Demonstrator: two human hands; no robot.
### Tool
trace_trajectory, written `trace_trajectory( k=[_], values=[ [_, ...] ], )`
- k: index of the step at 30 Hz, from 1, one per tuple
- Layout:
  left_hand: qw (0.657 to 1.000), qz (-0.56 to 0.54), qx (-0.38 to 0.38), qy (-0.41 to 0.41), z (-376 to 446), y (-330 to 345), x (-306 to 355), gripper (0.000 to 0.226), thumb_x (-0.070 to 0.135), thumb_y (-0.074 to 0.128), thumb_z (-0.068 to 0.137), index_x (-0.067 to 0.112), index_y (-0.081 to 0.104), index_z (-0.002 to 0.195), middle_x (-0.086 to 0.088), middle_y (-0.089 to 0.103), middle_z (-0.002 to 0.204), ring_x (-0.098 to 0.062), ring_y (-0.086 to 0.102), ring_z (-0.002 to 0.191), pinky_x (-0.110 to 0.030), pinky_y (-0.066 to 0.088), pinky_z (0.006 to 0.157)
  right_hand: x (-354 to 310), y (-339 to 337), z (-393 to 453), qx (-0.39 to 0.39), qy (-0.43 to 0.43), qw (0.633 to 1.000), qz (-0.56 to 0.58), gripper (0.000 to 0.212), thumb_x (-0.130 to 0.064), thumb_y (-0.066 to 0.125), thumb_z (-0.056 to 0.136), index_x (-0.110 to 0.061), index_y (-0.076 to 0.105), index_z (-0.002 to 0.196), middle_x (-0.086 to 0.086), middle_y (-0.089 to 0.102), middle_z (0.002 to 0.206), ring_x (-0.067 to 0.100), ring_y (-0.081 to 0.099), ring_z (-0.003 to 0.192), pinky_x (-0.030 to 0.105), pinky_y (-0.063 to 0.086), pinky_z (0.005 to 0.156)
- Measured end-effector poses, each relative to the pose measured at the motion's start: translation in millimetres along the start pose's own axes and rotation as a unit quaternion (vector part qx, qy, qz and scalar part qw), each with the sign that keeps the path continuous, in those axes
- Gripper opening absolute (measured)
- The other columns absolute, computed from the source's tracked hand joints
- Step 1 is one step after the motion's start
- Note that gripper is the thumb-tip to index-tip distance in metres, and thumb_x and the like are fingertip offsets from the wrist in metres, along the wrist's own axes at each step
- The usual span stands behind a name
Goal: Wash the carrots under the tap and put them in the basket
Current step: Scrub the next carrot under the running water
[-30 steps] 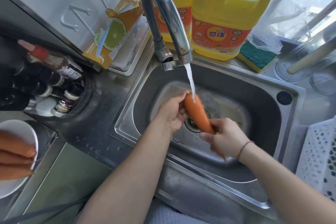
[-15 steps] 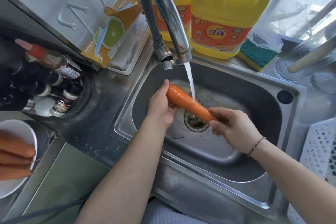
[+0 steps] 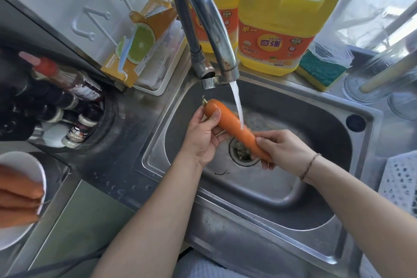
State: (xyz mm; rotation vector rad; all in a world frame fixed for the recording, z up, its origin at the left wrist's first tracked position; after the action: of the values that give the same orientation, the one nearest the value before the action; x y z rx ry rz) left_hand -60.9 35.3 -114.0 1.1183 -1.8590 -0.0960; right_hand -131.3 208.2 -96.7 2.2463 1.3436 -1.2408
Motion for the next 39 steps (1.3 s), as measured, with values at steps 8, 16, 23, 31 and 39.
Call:
trace_trajectory(
  k=[8,16,23,31,39],
  values=[
    [0.999,-0.04,-0.03,-0.002,-8,-5,-14,0.044,0.014,0.056,0.087,0.018,0.05,0.131,-0.03,0.057,0.131,-0.04,0.06,0.116,-0.05,0.052,0.096,-25,12,15,0.008,0.073,0.995,0.061,0.03,-0.048,0.058,0.094,-0.024,0.075,0.091,0.017,0.075,0.087,0.025,0.065,0.057,0.041,0.057,0.06],
    [0.997,0.05,0.035,0.043,3,-8,5,0.036,0.002,0.053,0.097,0.006,0.051,0.132,-0.016,0.06,0.116,-0.026,0.061,0.103,-0.039,0.052,0.096,-19,23,4,0.06,-0.092,0.992,-0.057,0.026,-0.018,0.052,0.1,-0.029,0.064,0.12,0.006,0.065,0.084,0.02,0.06,0.068,0.031,0.051,0.063],
    [0.999,-0.001,-0.008,0.034,-6,-5,-5,0.031,0.012,0.056,0.089,0.005,0.053,0.119,-0.011,0.072,0.097,-0.018,0.072,0.083,-0.028,0.059,0.079,-27,15,8,0.041,-0.002,0.996,-0.079,0.032,-0.047,0.044,0.101,-0.027,0.068,0.092,0.004,0.064,0.071,0.017,0.054,0.048,0.029,0.053,0.055],
    [0.998,-0.021,-0.013,0.059,-2,-12,6,0.042,0.015,0.06,0.081,0.011,0.056,0.123,-0.017,0.065,0.115,-0.023,0.068,0.098,-0.036,0.056,0.093,-35,22,7,-0.036,0.021,0.989,-0.145,0.045,-0.054,0.038,0.1,-0.012,0.053,0.103,-0.002,0.054,0.07,0.024,0.057,0.06,0.042,0.054,0.064],
    [0.994,0.01,0.091,0.064,1,-10,5,0.027,0.011,0.064,0.089,0.007,0.059,0.115,-0.031,0.057,0.129,-0.032,0.059,0.105,-0.04,0.052,0.095,-36,30,-2,0.042,-0.065,0.92,-0.384,0.039,-0.056,0.032,0.1,-0.019,0.044,0.107,0.0,0.059,0.087,0.032,0.063,0.082,0.036,0.041,0.065]
  ],
)
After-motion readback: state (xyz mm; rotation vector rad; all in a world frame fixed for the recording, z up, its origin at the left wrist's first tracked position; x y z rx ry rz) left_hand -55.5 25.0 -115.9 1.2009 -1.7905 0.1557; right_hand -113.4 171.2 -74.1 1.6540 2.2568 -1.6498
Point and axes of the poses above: each hand's wrist, its own z-axis towards the middle knuckle, its own y-axis out of the palm, x = y × z, the point moved 3 cm from there along z, towards the middle knuckle
